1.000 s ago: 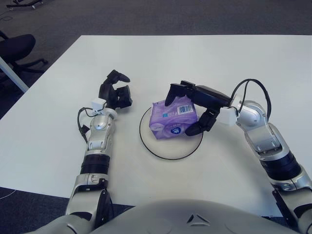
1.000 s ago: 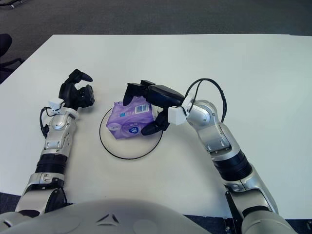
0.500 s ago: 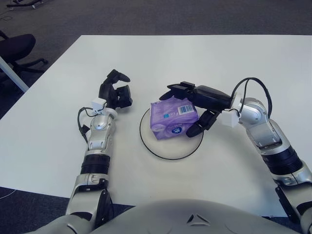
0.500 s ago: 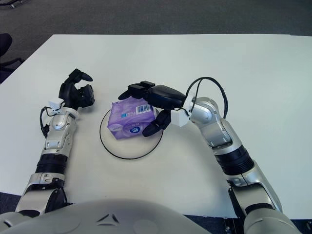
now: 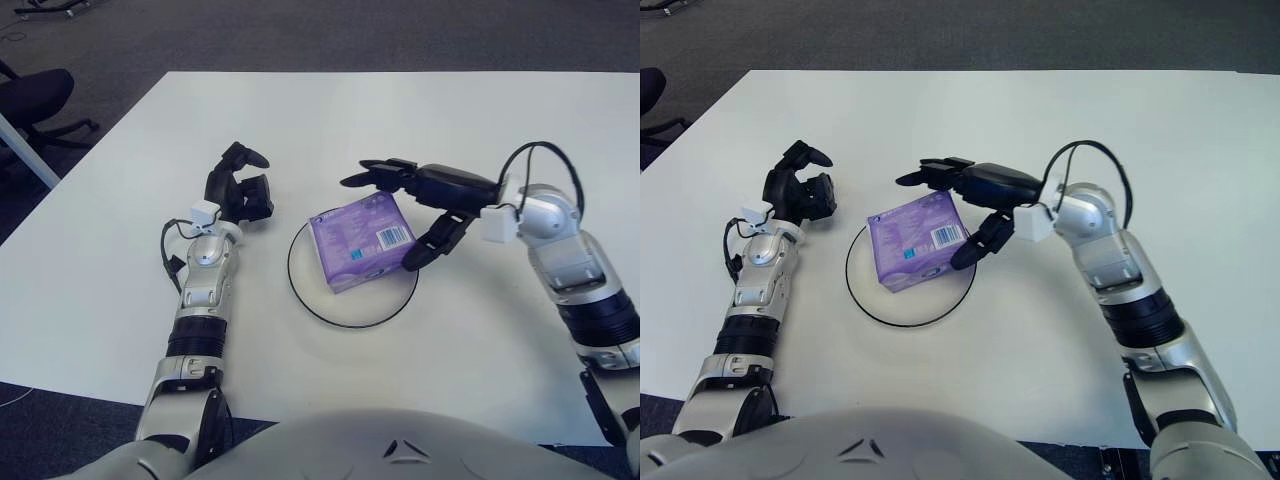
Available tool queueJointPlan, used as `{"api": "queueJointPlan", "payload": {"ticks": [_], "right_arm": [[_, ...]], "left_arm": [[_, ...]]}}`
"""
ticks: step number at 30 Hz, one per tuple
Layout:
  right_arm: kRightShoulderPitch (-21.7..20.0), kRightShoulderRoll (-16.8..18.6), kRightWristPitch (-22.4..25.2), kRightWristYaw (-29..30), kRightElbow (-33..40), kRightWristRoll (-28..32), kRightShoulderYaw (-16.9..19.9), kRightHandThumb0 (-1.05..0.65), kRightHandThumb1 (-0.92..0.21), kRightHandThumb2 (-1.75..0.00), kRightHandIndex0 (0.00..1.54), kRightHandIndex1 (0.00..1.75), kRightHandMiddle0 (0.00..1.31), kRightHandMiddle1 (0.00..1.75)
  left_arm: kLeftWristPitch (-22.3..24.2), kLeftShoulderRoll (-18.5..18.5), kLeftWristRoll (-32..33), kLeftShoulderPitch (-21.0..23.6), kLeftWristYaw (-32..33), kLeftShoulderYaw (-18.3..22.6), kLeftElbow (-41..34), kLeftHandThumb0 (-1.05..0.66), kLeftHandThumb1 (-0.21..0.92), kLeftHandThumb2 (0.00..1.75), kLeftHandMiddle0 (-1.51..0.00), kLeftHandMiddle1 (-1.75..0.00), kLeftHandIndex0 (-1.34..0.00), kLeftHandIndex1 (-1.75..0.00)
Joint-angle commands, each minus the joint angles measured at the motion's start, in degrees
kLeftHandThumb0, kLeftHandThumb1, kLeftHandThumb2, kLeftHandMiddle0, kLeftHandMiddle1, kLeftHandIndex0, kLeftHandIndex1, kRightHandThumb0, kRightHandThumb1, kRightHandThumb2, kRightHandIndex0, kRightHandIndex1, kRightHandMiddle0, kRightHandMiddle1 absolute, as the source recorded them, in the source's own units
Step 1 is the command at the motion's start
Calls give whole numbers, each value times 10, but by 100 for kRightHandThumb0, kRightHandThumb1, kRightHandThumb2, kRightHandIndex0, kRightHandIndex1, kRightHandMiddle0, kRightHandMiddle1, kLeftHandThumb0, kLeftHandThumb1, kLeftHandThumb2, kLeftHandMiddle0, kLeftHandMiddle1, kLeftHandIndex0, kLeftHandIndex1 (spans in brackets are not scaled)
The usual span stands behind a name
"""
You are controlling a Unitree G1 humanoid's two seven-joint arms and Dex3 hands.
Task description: Put the tissue paper into the plate.
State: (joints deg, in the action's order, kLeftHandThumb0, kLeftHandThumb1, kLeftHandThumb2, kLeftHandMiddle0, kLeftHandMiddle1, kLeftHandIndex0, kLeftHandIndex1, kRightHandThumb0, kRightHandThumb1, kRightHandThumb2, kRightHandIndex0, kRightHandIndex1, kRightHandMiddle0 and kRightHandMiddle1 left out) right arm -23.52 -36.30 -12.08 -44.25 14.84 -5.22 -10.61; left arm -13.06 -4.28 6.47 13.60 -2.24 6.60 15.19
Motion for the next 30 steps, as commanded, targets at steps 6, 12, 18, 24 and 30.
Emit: {"api": "queueJointPlan", "payload": {"ticks": [6, 12, 18, 24, 30], "right_arm": [[-28, -57, 8, -23, -22, 39, 72, -105, -77, -35, 0, 0, 0, 21], [-21, -57, 47, -18, -36, 71, 104, -105, -76, -35, 4, 2, 0, 38], [-29, -64, 94, -50, -81, 123, 122, -103, -72, -35, 8, 4, 0, 51], [-98, -42, 128, -131, -228, 190, 116, -101, -68, -40, 7, 6, 0, 50], [-95, -28, 196, -141, -226, 244, 134, -98, -66, -42, 5, 5, 0, 44]], "left_arm": [[-3, 42, 2, -98, 6, -7, 62, -48, 31, 132, -133, -175, -62, -175], [-2, 39, 2, -96, 5, -6, 63, -48, 31, 133, -133, -175, -62, -175], [-3, 37, 3, -95, 2, -5, 64, -48, 31, 133, -133, -175, -62, -175], [-5, 35, 5, -94, -2, -4, 68, -48, 31, 132, -133, -175, -62, -175], [-4, 34, 9, -95, -6, -2, 68, -48, 31, 132, -133, -175, -62, -175]]}}
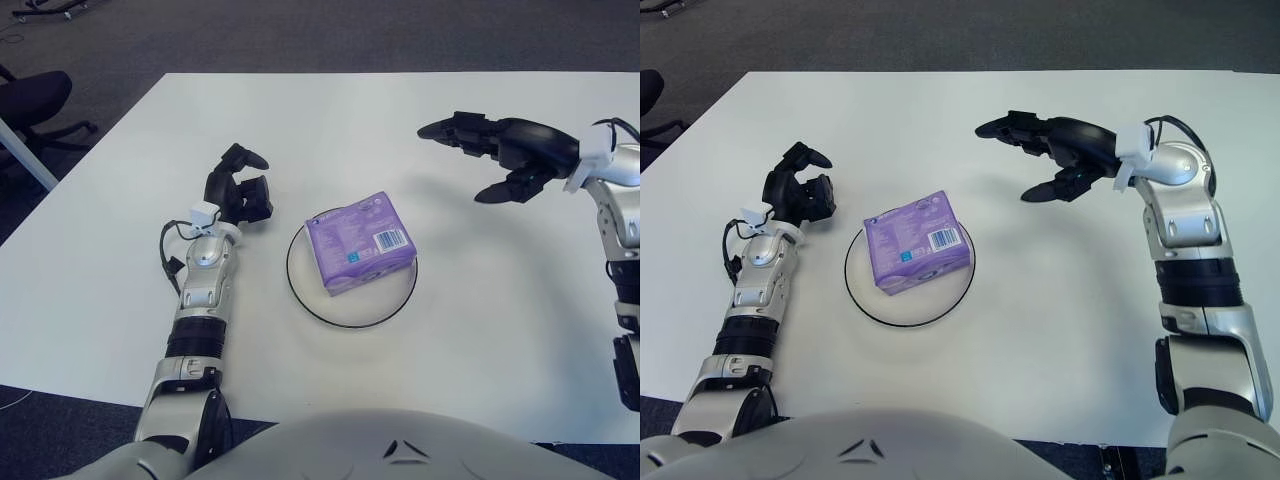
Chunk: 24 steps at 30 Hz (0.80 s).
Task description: Put the tissue paper into the plate.
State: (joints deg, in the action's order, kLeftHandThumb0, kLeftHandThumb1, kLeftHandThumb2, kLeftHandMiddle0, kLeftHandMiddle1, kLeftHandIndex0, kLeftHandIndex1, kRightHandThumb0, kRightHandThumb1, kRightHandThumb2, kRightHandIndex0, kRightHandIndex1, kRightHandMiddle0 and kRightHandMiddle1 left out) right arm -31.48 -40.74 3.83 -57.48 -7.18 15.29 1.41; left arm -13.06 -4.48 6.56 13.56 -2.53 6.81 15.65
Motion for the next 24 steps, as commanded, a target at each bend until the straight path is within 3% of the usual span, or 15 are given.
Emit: {"api": "queueJointPlan", "payload": {"ticks": [1, 3, 6, 9, 13, 19, 23, 24], "right_arm": [[-10, 18, 46, 1, -1, 42, 19, -97, -64, -44, 5, 6, 0, 45], [-3, 20, 58, 13, 8, 46, 24, -91, -53, -58, 6, 9, 0, 54], [2, 21, 72, 31, 17, 40, 28, -87, -46, -67, 6, 12, 0, 60], [20, 21, 95, 60, 43, 29, 33, -61, -27, -93, 3, 38, 0, 74], [54, 24, 151, 127, 96, 13, 43, -45, -19, -110, 1, 70, 0, 95], [95, 65, 187, 237, 153, -4, 64, -38, -26, -116, 6, 92, 0, 117], [133, 123, 146, 323, 155, -31, 68, -34, -34, -118, 13, 102, 0, 128], [139, 140, 133, 344, 147, -38, 68, -33, -38, -118, 16, 107, 1, 139]], "left_arm": [[-4, 36, 7, -94, -4, -4, 64, -48, 31, 132, -133, -175, -62, -175], [-4, 35, 7, -95, -6, -4, 63, -48, 31, 132, -133, -175, -62, -175], [-6, 35, 7, -95, -7, -4, 63, -48, 32, 132, -133, -175, -61, -175], [-6, 34, 7, -95, -7, -4, 63, -48, 32, 132, -133, -175, -61, -175], [-7, 34, 9, -94, -11, -2, 65, -48, 32, 131, -133, -175, -61, -175], [-8, 33, 12, -94, -17, -1, 67, -47, 34, 129, -132, -175, -60, -175], [-9, 33, 11, -95, -18, -1, 65, -47, 35, 128, -132, -175, -59, -175], [-9, 33, 9, -95, -18, -2, 64, -47, 36, 127, -132, -175, -58, -175]]}}
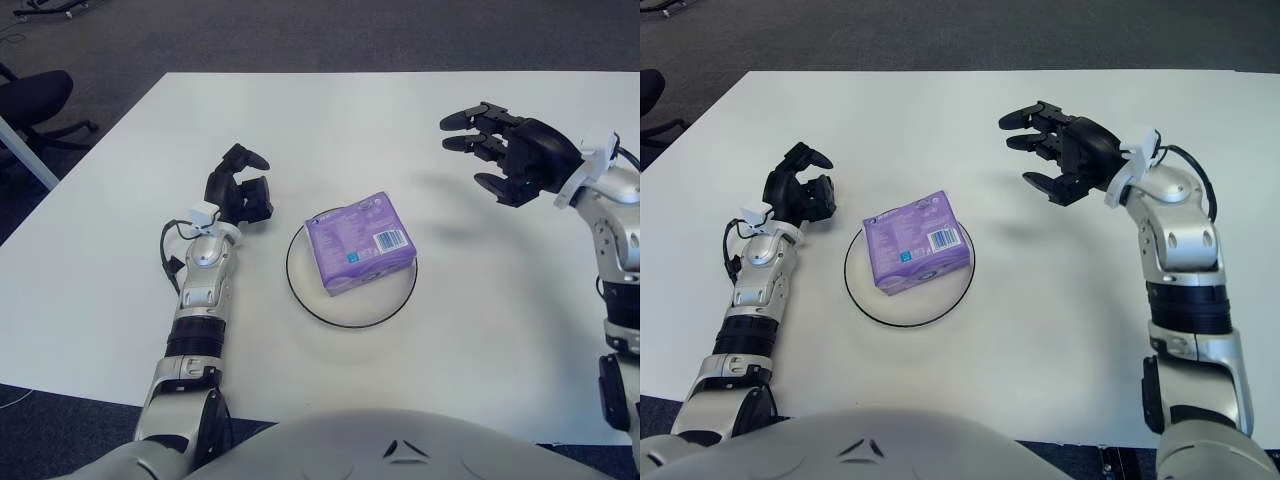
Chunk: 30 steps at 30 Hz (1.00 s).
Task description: Put the tissue paper into the plate.
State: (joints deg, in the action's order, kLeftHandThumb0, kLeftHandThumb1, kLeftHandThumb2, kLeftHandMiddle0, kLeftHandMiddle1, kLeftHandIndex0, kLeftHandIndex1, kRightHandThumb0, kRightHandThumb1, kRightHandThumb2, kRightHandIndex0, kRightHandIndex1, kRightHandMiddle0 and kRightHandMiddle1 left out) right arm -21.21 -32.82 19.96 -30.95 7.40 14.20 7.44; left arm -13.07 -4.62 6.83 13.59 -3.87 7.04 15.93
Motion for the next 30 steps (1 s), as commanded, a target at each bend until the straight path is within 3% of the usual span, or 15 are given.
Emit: {"api": "queueJointPlan", "payload": {"ticks": [1, 2, 3, 5, 8, 21, 30], "right_arm": [[40, 71, -36, 92, -3, -31, 8, -31, -41, -119, 17, 111, 2, 146], [41, 82, -45, 107, -11, -35, 9, -31, -42, -119, 18, 112, 2, 149], [41, 87, -49, 114, -14, -37, 9, -32, -57, -99, 19, 115, 10, 158], [46, 116, -59, 151, -22, -41, 15, -34, -69, -82, 22, 118, 17, 166], [53, 148, -69, 190, -24, -42, 22, -36, -74, -77, 26, 124, 25, 172], [111, 238, -139, 262, -79, -41, 29, -38, -69, -84, 44, 148, 33, 175], [119, 255, -155, 291, -97, -38, 25, -40, -60, -96, 69, 163, 40, 175]], "left_arm": [[-9, 34, 6, -95, -4, -5, 60, -46, 36, 126, -132, -175, -58, -175], [-8, 33, 5, -95, -3, -5, 60, -46, 37, 126, -132, -175, -57, -175], [-8, 33, 4, -94, -3, -5, 59, -46, 37, 125, -131, -175, -57, -175], [-7, 32, 1, -95, -1, -7, 55, -46, 37, 125, -131, -175, -57, -175], [-8, 32, -2, -97, 1, -8, 51, -46, 38, 124, -131, -175, -56, -175], [-2, 31, -4, -103, 1, -14, 32, -46, 38, 124, -132, -175, -57, -175], [-1, 30, -3, -106, -2, -16, 24, -46, 38, 124, -131, -175, -57, -175]]}}
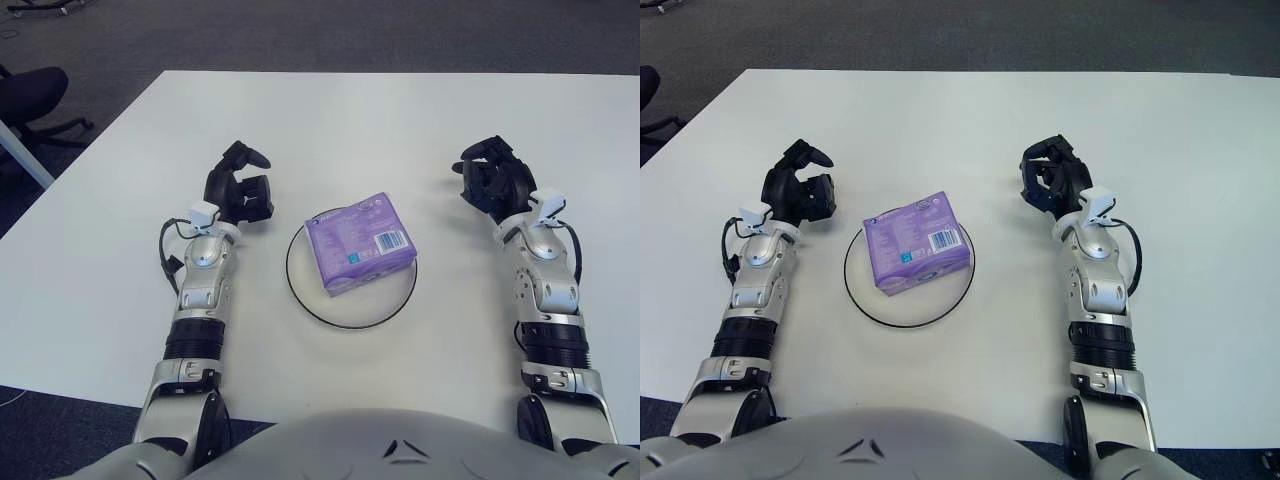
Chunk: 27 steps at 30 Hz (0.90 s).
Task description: Put the tissue paper into the plate.
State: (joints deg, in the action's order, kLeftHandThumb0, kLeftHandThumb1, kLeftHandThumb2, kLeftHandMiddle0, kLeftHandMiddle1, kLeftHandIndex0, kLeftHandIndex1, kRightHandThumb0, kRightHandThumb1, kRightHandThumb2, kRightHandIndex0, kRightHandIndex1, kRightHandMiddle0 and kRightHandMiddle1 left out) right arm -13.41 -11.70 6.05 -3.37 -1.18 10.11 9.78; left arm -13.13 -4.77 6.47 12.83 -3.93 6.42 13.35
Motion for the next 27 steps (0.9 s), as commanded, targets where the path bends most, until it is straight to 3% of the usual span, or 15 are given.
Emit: {"api": "queueJointPlan", "payload": {"ticks": [1, 11, 27], "right_arm": [[41, 45, -13, 18, -11, 3, 0, -40, -59, -97, 71, 165, 40, 175], [47, 60, 1, 32, -23, 19, -5, -42, -53, -105, 85, 174, 45, 175], [50, 64, -67, -2, -127, 31, -7, -45, -40, -121, 110, 175, 55, 175]], "left_arm": [[-1, 32, 1, -98, -2, -10, 49, -46, 38, 124, -131, -175, -57, -175], [0, 32, 5, -99, -5, -10, 48, -46, 38, 124, -131, -175, -56, -175], [-2, 33, 9, -98, -10, -10, 52, -46, 38, 124, -131, -175, -56, -175]]}}
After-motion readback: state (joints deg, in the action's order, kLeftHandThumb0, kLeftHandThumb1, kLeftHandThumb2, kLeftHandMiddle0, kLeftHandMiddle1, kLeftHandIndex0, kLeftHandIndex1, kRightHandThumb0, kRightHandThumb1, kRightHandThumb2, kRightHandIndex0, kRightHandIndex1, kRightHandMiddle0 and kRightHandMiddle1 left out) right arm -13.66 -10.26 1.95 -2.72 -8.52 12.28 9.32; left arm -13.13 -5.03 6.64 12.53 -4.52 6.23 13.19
